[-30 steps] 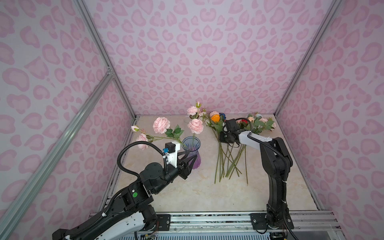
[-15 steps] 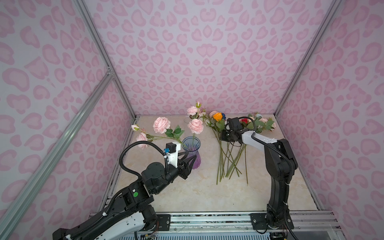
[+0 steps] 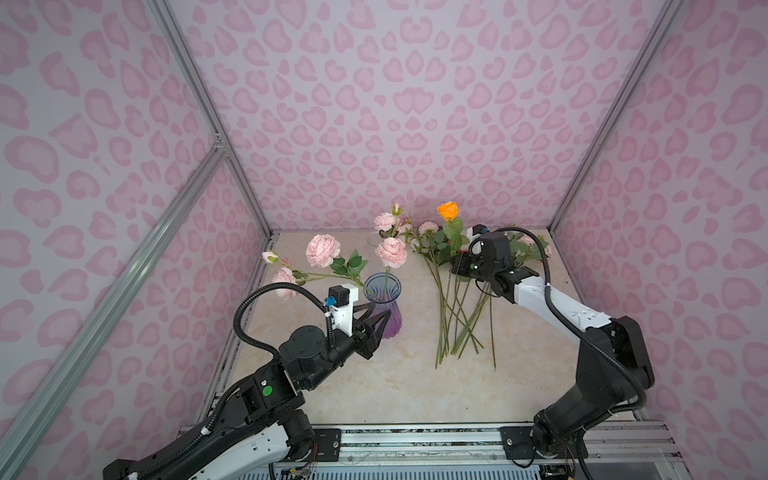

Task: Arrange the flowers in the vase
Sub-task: 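Lift the orange rose upright with right gripper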

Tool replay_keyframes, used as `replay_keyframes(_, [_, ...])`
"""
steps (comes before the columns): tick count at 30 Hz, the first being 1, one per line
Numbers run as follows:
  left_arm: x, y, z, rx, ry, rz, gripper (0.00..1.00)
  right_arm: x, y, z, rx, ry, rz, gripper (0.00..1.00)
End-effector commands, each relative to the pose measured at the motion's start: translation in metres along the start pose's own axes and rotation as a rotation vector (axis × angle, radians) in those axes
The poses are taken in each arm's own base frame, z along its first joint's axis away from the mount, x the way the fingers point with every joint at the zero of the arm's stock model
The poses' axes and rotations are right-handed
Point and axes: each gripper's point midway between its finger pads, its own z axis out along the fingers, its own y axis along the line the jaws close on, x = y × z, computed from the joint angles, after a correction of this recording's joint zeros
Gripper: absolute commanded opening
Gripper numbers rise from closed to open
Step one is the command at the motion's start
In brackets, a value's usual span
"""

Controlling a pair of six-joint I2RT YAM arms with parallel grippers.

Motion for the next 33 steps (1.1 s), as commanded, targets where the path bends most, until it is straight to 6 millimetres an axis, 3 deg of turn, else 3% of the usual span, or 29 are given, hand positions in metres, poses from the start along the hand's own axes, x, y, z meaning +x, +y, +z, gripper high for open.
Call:
replay_keyframes(1, [-0.016,0.002,-0.007,-0.017,-0.051,0.001,0.49,-0.012,0.018,-0.023,-0.054,-0.078,-0.013,0.0])
replay_keyframes(6, [-0.03,0.002,-0.016,-0.029,-0.076,0.0,0.49,-0.019,0.042,-0.066,-0.103,-0.174,-0.061,0.0])
replay_keyframes(10, [-0.037,0.007,-0.023,-0.058,-0.088,-0.007,0.49,-0.029,0.073,-0.106,-0.149,-0.284,-0.143,0.0])
replay_keyframes(19, [-0.001,0.018,-0.024,-0.074,0.002,-0.05,0.48,-0.057,0.154,-0.178,-0.279,-0.502,-0.292,0.0])
replay_keyframes(23, [0.009,0.022,-0.026,-0.084,0.026,-0.053,0.48,-0.069,0.187,-0.198,-0.343,-0.587,-0.334,0.0])
replay_keyframes(33, [0.037,0.029,-0.018,-0.099,0.084,-0.095,0.47,-0.104,0.262,-0.226,-0.469,-0.733,-0.387,0.0])
